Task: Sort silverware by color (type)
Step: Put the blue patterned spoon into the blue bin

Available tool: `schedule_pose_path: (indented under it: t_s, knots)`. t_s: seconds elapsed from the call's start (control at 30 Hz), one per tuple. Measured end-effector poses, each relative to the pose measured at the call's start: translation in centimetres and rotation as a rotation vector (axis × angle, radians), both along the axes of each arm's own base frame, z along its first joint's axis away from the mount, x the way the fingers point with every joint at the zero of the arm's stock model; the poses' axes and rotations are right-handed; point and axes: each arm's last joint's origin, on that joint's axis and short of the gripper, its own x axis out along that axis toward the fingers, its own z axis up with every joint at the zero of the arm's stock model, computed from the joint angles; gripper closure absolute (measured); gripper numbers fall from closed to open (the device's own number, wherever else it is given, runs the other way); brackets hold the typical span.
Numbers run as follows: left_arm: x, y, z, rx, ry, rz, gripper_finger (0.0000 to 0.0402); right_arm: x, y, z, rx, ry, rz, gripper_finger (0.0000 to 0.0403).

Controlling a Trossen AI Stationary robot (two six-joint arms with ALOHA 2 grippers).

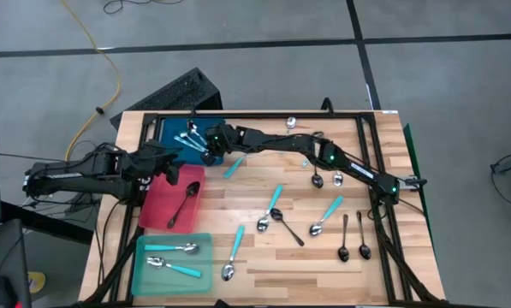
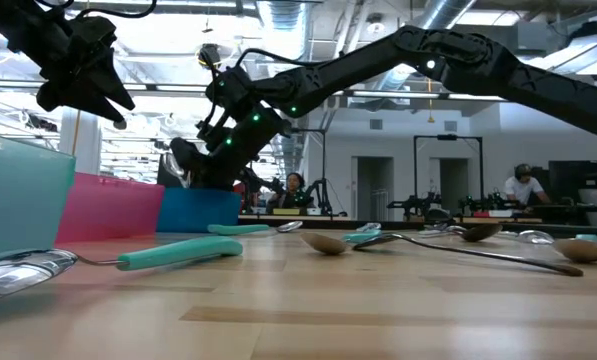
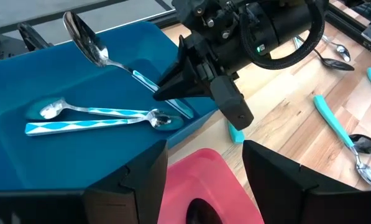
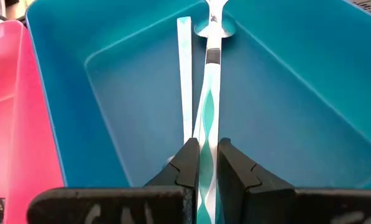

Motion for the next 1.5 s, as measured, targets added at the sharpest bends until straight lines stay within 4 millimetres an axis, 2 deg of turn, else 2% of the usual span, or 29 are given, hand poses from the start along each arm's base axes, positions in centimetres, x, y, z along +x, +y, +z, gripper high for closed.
schedule_pose_path:
  t_s: [0.17,0.37,1.27,1.5]
  knots:
    - [0.0,0.0,0.01,0.0,-0.001,0.0,0.0207,-0.01,-0.02,-0.01,0.003,0.0,-0.001,0.0346]
    - [0.0,0.0,0.0,0.0,0.0,0.0,0.0207,-0.01,0.01,-0.02,0.004,0.001,0.0,0.0324]
    - [0.0,0.0,0.0,0.001,0.0,0.0,0.0207,-0.02,0.0,-0.19,-0.008,0.011,0.012,0.0326]
    - [-0.01,0.0,0.01,0.008,0.005,-0.005,0.0207,-0.02,-0.01,-0.19,-0.008,0.01,0.012,0.0295]
